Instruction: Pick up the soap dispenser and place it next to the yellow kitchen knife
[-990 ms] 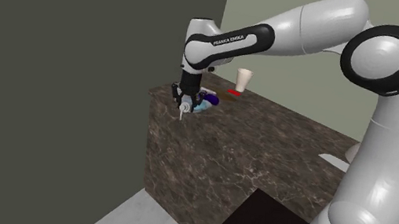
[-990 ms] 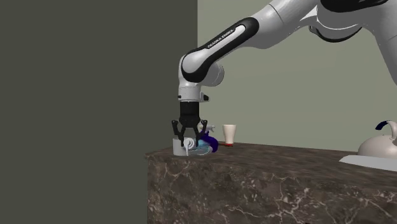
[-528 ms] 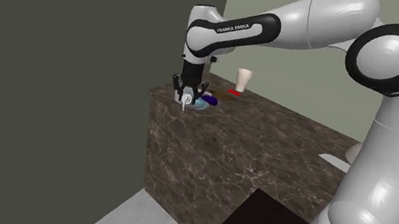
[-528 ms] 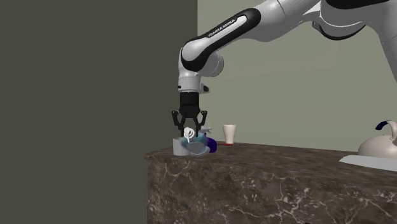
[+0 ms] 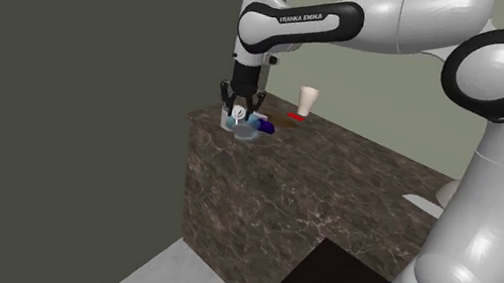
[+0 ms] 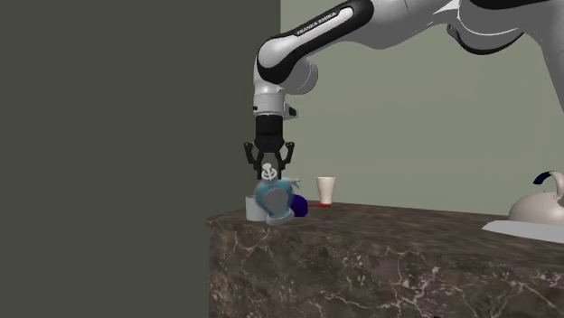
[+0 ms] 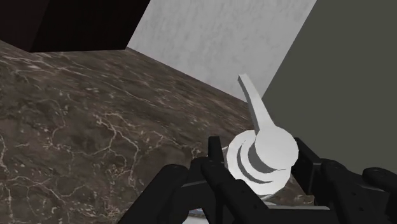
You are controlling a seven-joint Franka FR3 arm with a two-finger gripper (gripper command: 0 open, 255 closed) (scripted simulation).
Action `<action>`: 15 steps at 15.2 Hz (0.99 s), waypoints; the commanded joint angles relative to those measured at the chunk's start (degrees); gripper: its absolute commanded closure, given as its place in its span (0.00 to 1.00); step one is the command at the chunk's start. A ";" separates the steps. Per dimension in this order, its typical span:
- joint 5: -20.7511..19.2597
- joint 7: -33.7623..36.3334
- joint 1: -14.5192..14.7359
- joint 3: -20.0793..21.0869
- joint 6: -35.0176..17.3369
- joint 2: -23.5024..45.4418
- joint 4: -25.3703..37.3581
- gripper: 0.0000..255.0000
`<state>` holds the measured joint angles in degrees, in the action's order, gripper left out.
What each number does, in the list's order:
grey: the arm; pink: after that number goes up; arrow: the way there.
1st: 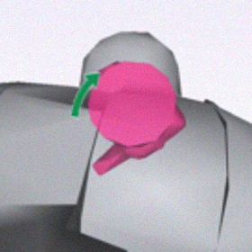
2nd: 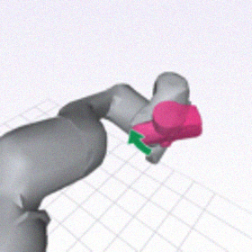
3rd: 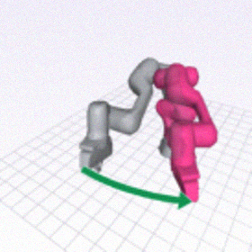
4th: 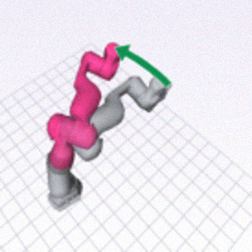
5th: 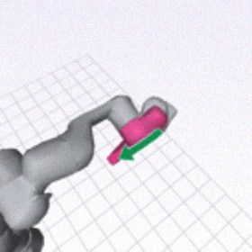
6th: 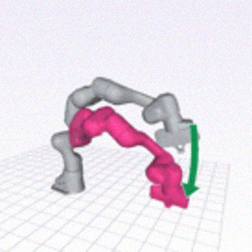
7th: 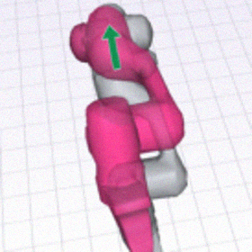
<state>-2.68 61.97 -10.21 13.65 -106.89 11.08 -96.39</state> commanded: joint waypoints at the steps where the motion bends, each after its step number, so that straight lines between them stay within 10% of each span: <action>1: 0.57 -1.06 -0.70 -0.28 0.14 -2.18 -1.96 1.00; 15: 4.11 -17.43 -7.99 -8.23 -2.50 -25.94 -28.06 1.00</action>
<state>1.52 46.05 -17.59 6.36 -109.23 -13.47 -122.67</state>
